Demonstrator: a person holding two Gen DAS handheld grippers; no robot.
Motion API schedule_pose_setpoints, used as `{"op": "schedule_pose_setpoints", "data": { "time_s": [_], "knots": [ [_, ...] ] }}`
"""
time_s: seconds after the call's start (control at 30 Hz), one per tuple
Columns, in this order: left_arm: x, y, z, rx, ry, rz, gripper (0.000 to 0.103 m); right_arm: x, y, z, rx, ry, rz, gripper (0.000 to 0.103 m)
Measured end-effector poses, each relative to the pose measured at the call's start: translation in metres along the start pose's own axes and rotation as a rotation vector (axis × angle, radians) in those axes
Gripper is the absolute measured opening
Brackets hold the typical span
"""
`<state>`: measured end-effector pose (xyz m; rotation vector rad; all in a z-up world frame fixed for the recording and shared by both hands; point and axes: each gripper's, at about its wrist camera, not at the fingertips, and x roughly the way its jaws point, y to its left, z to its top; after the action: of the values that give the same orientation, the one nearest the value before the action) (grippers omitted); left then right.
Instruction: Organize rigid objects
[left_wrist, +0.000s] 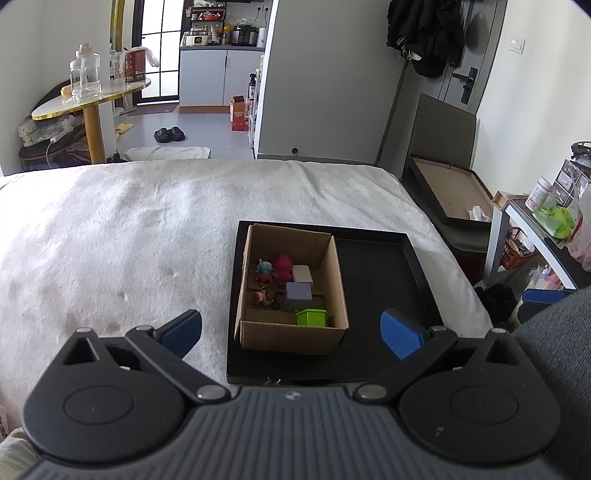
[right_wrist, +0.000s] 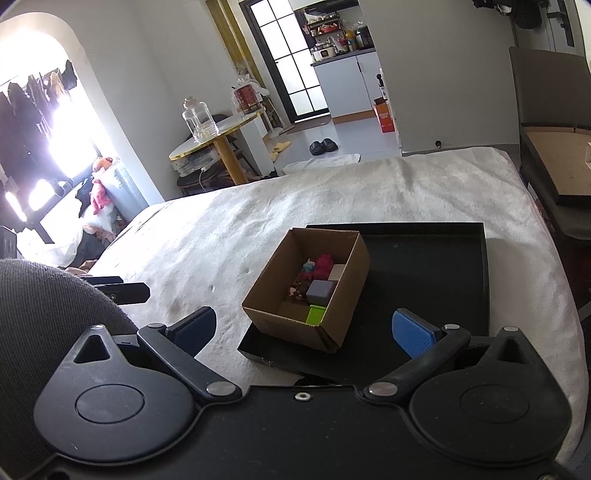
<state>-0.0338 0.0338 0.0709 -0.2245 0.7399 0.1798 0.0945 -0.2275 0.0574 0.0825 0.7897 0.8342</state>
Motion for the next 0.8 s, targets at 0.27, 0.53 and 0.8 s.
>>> {"op": "schedule_pose_setpoints", "data": {
  "time_s": [0.27, 0.53, 0.8],
  "knots": [
    [-0.0006, -0.0019, 0.0016, 0.012, -0.001, 0.012, 0.102, -0.0003, -0.0003, -0.0002, 0.0, 0.0, -0.002, 0.103],
    [-0.0029, -0.0027, 0.0, 0.021, -0.025, 0.029, 0.102, -0.0016, 0.0014, -0.001, -0.012, -0.009, -0.019, 0.103],
    [-0.004, -0.0024, 0.0, 0.012, -0.033, 0.041, 0.102, -0.0028, 0.0031, -0.0015, -0.008, -0.02, -0.026, 0.103]
  ]
}}
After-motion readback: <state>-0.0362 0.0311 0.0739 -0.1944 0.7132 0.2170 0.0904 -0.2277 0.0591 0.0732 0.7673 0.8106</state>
